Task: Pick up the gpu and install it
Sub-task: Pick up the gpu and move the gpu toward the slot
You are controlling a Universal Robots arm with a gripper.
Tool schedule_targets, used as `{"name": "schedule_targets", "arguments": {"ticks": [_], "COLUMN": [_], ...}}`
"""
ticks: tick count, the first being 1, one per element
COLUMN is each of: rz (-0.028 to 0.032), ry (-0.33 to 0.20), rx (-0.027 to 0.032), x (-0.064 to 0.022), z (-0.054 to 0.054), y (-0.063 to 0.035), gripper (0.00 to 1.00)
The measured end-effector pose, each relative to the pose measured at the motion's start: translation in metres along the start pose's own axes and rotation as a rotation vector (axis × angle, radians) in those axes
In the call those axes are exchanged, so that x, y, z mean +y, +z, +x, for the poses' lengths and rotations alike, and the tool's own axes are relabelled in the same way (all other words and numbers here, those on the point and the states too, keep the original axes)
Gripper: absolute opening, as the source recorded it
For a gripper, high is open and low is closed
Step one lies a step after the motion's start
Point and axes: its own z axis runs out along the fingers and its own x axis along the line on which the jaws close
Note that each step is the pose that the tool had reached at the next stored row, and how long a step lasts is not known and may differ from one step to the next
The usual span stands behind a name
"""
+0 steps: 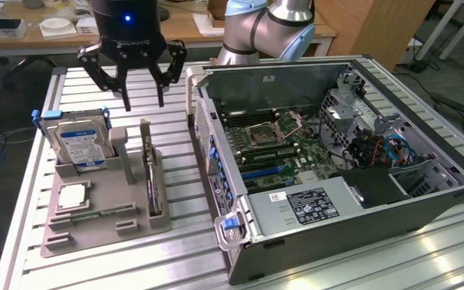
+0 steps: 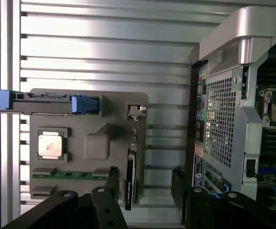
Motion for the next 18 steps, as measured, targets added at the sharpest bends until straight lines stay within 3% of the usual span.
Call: {"name": "schedule_targets", "arguments": {"ticks": [5,11,18], "rz": [0.0002,0.0000,-0.0006], "ry": [0.003,0.011,0.011], "rx": [0.0001,0.0127,0.0178], "x": [-0.0050,-0.0087,-0.0092], "z": [0.000,0.000,0.001], "y": [0.0029,0.0076,0.0176], "gripper": [0.56,0.56,0.56]}}
